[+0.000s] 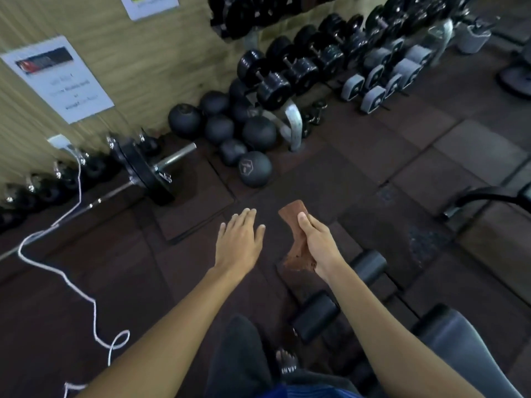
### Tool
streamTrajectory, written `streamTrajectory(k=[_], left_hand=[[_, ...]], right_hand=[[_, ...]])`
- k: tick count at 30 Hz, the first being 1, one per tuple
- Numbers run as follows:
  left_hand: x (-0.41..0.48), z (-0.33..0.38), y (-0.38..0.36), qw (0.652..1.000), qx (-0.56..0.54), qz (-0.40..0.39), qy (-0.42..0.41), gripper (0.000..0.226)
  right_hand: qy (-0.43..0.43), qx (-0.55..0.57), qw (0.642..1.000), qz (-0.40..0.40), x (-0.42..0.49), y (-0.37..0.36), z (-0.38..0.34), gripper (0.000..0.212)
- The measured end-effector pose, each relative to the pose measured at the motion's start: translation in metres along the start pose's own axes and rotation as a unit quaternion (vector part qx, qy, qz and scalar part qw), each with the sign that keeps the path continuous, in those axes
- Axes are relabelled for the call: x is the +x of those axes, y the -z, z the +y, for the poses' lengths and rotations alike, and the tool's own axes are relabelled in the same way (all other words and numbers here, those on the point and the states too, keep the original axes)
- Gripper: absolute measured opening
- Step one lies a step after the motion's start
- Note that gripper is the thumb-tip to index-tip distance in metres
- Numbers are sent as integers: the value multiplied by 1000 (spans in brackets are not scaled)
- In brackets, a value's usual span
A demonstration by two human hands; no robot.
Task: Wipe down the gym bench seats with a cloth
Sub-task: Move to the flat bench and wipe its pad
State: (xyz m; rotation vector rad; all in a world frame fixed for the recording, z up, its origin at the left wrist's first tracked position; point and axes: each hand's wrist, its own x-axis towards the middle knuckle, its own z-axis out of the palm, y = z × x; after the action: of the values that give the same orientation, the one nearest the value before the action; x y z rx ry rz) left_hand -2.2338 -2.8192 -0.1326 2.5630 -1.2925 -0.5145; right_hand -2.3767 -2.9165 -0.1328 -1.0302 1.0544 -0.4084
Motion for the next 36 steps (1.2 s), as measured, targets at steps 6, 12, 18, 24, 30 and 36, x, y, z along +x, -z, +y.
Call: streamTrajectory(k=[6,12,18,24,30,36], left_hand=[[176,-13,21,997,20,-16,-67,53],[335,9,42,982,59,-71,-165,53],[456,97,44,947,87,-121,-285,51],[554,230,15,902,122,-154,-383,46],[634,393,-25,859,151,-183,-454,41],[652,547,-57,805,150,-212,-534,32]], right_hand=[[4,25,998,52,134,-30,-47,27],[18,90,986,139,252,-42,-113,26],[28,150,956,250,321,9,-180,22],[38,224,906,358,385,111,-209,26],[59,287,845,448,437,247,-253,27],[55,323,788,521,444,366,-290,33]])
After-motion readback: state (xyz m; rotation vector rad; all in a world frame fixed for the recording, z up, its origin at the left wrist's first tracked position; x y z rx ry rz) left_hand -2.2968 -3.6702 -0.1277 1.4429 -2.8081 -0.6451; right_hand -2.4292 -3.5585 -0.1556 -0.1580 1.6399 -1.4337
